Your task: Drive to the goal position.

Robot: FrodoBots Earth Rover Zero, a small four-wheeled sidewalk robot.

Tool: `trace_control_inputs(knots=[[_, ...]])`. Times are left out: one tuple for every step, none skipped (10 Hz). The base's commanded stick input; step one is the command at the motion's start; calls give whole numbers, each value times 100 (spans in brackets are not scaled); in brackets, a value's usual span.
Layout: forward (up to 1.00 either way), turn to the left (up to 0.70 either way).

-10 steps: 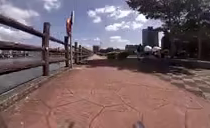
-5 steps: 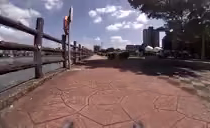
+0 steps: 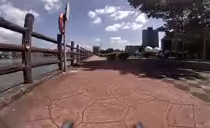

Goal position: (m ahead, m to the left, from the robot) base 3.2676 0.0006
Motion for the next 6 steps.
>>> trace_control_inputs(knots=[[70, 0], [70, 0], [70, 0], [70, 0], [70, 0], [70, 0]])
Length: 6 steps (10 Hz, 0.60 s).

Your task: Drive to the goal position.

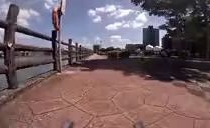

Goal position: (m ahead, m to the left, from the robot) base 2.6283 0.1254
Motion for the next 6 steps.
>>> trace_control_inputs(knots=[[70, 0], [70, 0], [70, 0], [70, 0], [70, 0], [70, 0]])
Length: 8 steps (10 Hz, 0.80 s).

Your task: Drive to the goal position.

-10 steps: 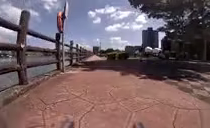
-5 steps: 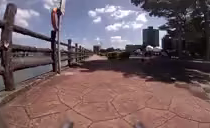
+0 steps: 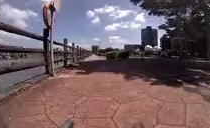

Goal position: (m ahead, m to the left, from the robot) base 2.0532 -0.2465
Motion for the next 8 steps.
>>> trace_control_inputs(knots=[[70, 0], [70, 0], [70, 0], [70, 0], [70, 0], [70, 0], [70, 0], [70, 0]])
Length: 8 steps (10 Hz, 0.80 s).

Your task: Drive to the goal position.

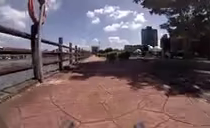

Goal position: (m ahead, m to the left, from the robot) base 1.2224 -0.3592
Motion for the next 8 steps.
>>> trace_control_inputs(knots=[[70, 0], [70, 0], [70, 0], [70, 0], [70, 0], [70, 0], [70, 0], [64, 0]])
